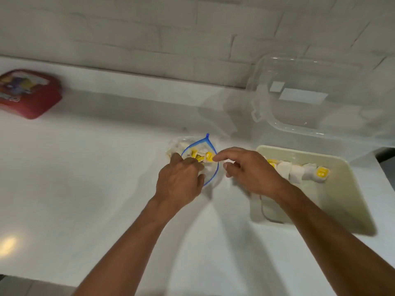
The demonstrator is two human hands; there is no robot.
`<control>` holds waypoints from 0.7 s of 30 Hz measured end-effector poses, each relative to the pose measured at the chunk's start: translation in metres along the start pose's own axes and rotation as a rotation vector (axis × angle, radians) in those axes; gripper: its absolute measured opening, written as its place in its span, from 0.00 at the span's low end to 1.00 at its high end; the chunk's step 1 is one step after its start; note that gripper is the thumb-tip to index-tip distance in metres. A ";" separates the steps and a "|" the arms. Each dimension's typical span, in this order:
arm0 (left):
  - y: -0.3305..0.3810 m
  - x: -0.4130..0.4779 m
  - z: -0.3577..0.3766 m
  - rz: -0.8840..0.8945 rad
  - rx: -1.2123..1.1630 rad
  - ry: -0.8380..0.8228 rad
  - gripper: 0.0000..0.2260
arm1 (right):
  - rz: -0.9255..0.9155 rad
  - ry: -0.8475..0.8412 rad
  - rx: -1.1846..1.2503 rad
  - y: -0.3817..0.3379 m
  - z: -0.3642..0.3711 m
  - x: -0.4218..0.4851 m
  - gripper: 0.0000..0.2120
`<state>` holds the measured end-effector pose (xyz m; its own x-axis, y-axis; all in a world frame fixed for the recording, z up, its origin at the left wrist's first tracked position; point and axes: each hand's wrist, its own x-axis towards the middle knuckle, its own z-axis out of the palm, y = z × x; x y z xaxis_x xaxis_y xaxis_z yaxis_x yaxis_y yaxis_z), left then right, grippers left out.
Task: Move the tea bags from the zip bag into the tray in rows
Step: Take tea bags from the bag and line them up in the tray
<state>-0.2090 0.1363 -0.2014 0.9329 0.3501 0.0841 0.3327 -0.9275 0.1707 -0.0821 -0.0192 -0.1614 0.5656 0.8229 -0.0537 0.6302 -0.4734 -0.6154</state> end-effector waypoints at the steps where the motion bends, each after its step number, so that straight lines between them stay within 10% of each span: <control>1: -0.004 -0.002 0.006 0.039 0.032 -0.012 0.12 | -0.047 -0.044 -0.081 0.000 0.010 0.008 0.20; 7: -0.018 -0.005 0.027 0.105 0.008 0.031 0.12 | 0.036 -0.236 -0.514 0.008 0.032 0.024 0.21; 21: 0.008 0.008 0.032 -0.025 -0.076 -0.048 0.08 | 0.222 -0.003 -0.593 0.010 0.043 -0.005 0.17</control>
<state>-0.1944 0.1276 -0.2310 0.9305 0.3650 0.0317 0.3466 -0.9050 0.2467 -0.1010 -0.0144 -0.2012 0.7160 0.6853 -0.1332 0.6858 -0.7261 -0.0494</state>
